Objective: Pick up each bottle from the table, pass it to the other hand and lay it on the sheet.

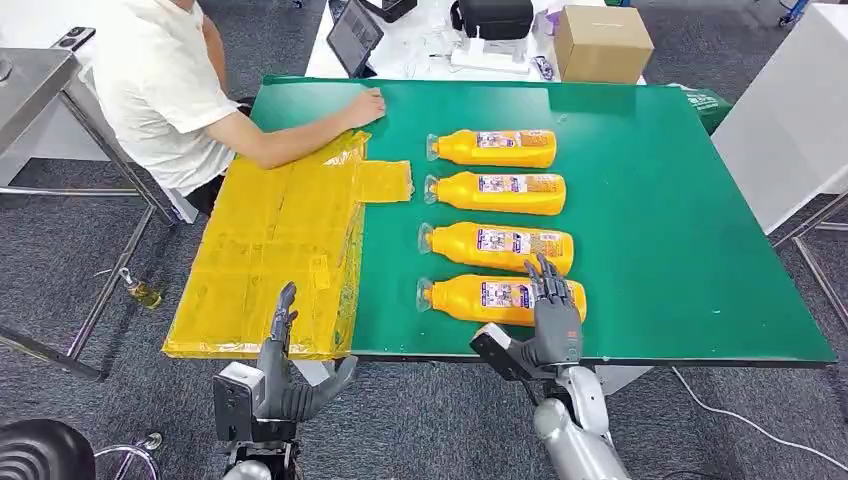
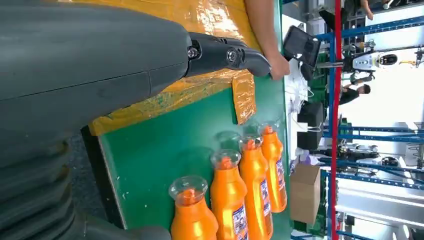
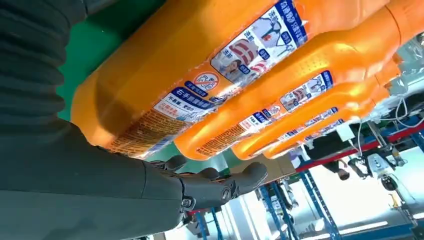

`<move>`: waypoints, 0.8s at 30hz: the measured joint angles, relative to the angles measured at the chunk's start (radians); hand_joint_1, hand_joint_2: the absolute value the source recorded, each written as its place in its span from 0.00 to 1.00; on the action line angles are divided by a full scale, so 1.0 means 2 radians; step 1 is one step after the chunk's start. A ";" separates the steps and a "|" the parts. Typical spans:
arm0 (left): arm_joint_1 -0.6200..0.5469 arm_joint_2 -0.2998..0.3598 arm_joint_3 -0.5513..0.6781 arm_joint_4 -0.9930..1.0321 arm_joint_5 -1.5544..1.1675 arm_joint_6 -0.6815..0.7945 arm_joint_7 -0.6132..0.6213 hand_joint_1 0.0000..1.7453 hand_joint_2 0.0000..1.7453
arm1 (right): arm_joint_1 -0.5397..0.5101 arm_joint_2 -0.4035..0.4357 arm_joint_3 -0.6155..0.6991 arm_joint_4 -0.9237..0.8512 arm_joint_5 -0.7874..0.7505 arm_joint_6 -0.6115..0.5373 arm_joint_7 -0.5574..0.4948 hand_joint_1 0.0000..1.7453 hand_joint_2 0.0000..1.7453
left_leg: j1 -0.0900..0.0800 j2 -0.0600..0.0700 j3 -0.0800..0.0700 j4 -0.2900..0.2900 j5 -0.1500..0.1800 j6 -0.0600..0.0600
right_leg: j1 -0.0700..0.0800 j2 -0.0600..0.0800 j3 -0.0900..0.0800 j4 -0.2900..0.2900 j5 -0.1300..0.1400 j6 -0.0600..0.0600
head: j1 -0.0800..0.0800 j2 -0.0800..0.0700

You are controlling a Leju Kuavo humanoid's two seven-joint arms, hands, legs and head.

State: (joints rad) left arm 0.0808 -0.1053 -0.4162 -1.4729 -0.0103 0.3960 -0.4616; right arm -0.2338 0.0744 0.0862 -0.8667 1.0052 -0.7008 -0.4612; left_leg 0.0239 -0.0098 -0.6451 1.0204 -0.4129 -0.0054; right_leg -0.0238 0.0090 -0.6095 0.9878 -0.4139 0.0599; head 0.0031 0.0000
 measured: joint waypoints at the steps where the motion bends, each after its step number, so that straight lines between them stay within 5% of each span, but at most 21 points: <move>1: 0.000 0.000 0.000 0.000 0.000 0.000 0.000 0.00 1.00 | 0.000 0.000 0.001 0.001 0.001 0.000 0.003 0.00 1.00 | 0.000 0.000 0.000 0.000 0.000 0.000 | 0.000 0.000 0.000 0.000 0.000 0.000 | 0.000 0.000; 10: 0.000 -0.002 0.000 0.000 -0.006 -0.005 0.003 0.00 1.00 | -0.013 -0.034 0.056 0.009 0.001 0.044 0.078 0.00 1.00 | 0.000 0.000 0.000 0.000 0.000 0.000 | 0.000 0.000 0.000 0.000 0.000 0.000 | 0.000 0.000; 16: 0.001 -0.003 0.001 0.000 -0.016 -0.008 0.005 0.00 1.00 | -0.020 -0.063 0.093 0.010 0.065 0.056 0.142 0.00 1.00 | 0.000 0.000 0.001 0.000 0.000 0.000 | 0.000 0.000 0.001 0.000 0.000 0.000 | 0.000 0.000; 24: 0.004 -0.006 0.003 -0.001 -0.017 -0.013 0.009 0.00 1.00 | -0.027 -0.088 0.111 0.010 0.066 0.074 0.153 0.00 1.00 | 0.000 0.000 0.001 0.000 0.000 0.000 | 0.000 0.000 0.002 0.000 0.000 0.000 | 0.000 0.000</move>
State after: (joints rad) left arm 0.0886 -0.1183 -0.4101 -1.4755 -0.0446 0.3708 -0.4437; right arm -0.2870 -0.1007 0.3090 -0.8461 1.1372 -0.5528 -0.1560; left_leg 0.0237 -0.0104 -0.6423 1.0205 -0.4129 -0.0052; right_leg -0.0240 0.0087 -0.6063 0.9875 -0.4139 0.0600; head 0.0031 0.0000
